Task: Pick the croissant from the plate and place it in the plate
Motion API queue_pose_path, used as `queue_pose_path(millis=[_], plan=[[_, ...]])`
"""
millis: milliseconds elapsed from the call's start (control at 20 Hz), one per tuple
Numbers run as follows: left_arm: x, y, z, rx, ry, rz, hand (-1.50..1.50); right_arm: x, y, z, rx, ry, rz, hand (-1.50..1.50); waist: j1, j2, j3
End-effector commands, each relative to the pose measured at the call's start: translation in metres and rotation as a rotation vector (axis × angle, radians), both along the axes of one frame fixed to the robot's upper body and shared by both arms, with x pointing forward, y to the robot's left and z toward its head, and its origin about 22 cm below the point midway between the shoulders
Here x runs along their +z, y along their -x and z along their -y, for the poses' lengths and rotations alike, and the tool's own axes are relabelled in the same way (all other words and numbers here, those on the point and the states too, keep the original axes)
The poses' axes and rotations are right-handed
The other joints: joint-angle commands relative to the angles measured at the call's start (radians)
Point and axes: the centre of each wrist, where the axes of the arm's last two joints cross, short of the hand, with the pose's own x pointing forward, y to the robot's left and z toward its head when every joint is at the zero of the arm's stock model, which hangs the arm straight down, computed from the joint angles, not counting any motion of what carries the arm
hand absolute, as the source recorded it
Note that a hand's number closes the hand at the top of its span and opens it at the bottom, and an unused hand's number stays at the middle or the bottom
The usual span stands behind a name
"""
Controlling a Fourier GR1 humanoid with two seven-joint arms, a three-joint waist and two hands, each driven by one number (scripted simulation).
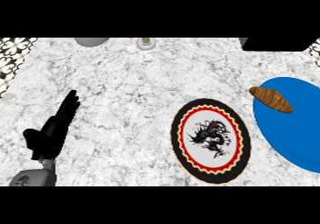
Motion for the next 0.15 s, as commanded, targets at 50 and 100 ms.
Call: queue_pose_path(millis=[50, 100], plan=[[-0.007, 0.012, 0.001, 0.004, -0.001, 0.001, 0.00, -0.022, 0.017, -0.005, 0.064, 0.012, 0.060, -1.50, 0.005, -0.001, 0.002], [-0.002, 0.010, -0.014, 0.001, -0.006, 0.003, 0.00, -0.021, 0.032, 0.000, 0.054, 0.033, 0.063, -1.50, -0.001, -0.001, 0.002]])
